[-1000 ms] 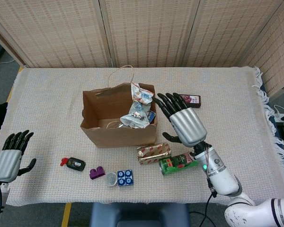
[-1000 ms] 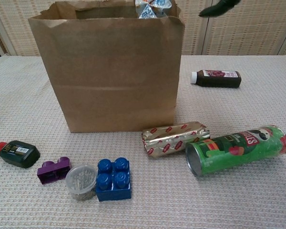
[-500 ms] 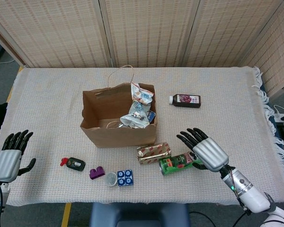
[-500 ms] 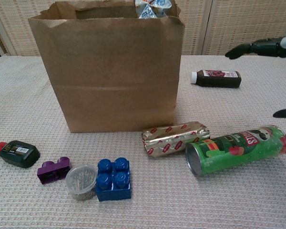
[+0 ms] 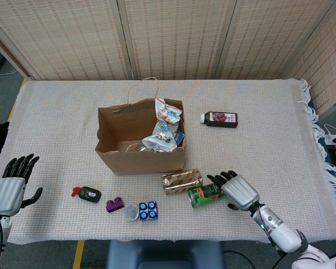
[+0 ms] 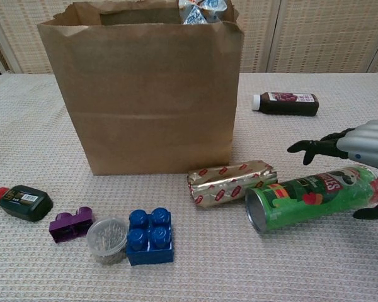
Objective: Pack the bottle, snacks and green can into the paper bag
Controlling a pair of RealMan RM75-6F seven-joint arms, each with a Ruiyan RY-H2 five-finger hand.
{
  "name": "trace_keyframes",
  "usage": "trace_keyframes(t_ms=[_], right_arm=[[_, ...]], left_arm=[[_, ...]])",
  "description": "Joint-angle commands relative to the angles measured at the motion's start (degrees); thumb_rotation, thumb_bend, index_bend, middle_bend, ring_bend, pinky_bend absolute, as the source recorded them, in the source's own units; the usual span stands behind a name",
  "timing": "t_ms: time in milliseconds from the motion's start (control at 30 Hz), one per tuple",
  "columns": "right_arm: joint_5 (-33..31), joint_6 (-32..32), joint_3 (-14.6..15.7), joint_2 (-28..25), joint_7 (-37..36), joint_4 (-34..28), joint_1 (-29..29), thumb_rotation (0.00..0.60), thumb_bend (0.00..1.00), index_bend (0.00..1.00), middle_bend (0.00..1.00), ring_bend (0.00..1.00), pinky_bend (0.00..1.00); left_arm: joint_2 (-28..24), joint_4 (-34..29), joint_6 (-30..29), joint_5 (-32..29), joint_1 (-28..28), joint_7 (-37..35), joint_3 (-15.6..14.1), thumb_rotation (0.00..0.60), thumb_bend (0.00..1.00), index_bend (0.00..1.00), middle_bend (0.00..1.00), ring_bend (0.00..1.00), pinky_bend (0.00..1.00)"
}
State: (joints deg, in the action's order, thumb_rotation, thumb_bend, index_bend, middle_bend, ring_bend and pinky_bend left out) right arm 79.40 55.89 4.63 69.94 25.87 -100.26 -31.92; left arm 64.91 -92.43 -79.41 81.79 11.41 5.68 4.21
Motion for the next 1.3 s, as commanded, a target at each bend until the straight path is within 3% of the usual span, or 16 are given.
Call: trace_keyframes(t_ms=[33,267,433,567,700,800,1300], right_arm=[[-2.2,-1.3,-0.8,1.5,1.7,1.1,-0.3,0.600,0.07,0.01,0.20,0.14,0.22],[-6.6,-3.6,-1.8,4.3,5.8,2.4,-1.5,0.600,0.07,0.02,0.20,0.15,0.22],[-9.1,-4.8,-1.9,6.1,8.2,3.7,-2.2,0.600,0.07,0.07,0.25,0.22,0.28],[-11.1,-5.5,-1.7,6.8,9.7,4.9,-2.6,0.600,0.10,0.18,0.34,0.35,0.42],[-11.7,-5.4,-1.7,6.2,9.3,4.7,-2.7,0.600,0.21,0.40,0.49,0.51,0.57],[-9.8,-4.1,-2.0,4.8,6.5,3.7,-2.1,0.600,0.24,0.48,0.54,0.57,0.60],[5.4,9.4,-7.9,-7.4,-20.1,-3.9,1.8,0.600,0.25,0.49,0.55,0.57,0.60]], left_arm=[[0.0,0.0,0.0,0.0,0.0,-0.1,0.0,0.600,0.34,0.05,0.00,0.00,0.00],[0.0,0.0,0.0,0.1,0.0,-0.1,0.0,0.600,0.34,0.05,0.00,0.00,0.00],[0.0,0.1,0.0,0.1,0.0,-0.2,0.0,0.600,0.34,0.05,0.00,0.00,0.00],[-0.1,0.1,0.1,0.1,0.0,-0.3,0.0,0.600,0.34,0.05,0.00,0.00,0.00],[-0.1,0.1,0.1,0.1,0.0,-0.3,-0.1,0.600,0.34,0.05,0.00,0.00,0.00],[-0.1,0.1,0.1,0.2,0.0,-0.3,-0.1,0.600,0.34,0.05,0.00,0.00,0.00],[0.1,0.0,-0.1,0.0,0.0,0.5,0.0,0.600,0.34,0.05,0.00,0.00,0.00]])
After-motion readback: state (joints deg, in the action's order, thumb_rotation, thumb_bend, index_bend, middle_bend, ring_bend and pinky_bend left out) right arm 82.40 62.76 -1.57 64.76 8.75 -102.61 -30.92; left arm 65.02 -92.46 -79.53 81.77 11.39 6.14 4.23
